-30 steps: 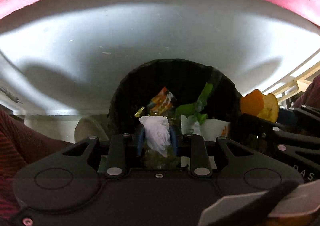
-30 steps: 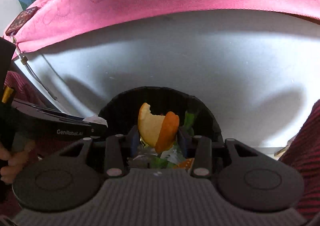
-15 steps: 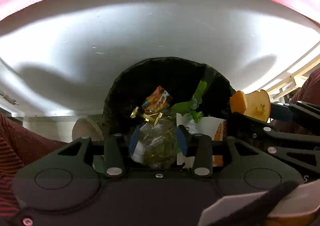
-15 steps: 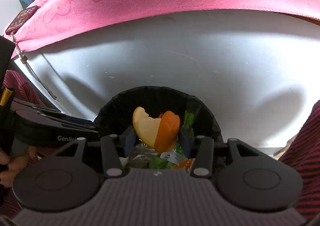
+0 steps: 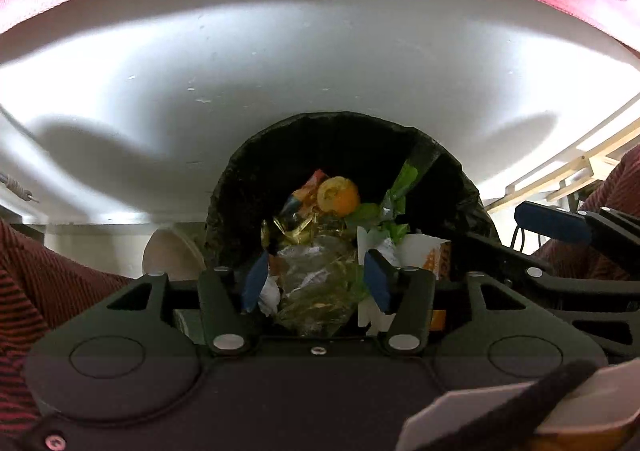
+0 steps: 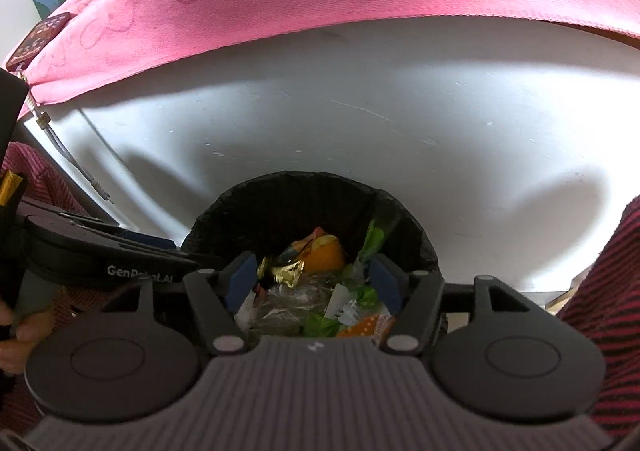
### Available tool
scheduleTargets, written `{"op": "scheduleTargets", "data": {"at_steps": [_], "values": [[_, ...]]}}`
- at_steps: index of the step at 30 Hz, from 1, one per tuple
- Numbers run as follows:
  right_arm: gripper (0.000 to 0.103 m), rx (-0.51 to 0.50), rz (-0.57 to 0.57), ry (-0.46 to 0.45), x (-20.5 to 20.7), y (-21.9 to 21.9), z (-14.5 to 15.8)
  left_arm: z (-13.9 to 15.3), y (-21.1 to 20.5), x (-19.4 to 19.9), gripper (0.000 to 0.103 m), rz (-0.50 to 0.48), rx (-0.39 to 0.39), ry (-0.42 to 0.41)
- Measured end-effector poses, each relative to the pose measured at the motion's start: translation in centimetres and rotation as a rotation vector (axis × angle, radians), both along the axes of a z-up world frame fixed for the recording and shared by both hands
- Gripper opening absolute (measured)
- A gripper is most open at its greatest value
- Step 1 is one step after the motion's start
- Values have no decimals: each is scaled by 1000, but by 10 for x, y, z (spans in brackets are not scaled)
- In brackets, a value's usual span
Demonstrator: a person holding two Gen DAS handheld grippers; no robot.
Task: Collect trash
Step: 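Open both tools over the bin to release the tissue and peel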
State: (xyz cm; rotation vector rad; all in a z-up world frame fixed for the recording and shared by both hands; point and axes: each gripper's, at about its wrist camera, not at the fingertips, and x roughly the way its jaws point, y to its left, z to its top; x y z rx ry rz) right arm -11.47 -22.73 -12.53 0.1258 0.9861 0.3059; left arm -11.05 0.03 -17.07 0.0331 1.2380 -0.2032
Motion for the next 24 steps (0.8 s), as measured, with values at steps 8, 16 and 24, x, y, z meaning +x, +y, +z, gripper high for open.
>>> {"op": "scheduleTargets", "data": {"at_steps": [8,16,24], "values": [[79,-4,0,-2,0,-1,-1,-2,-1,1,55,6,-4,12],[80,-6,0,-2,0,-1,-1,-5,-1,0,58,19,0,34],[81,-7,2,-2,0,0,-1,-6,0,0,58,22,2,38]]}}
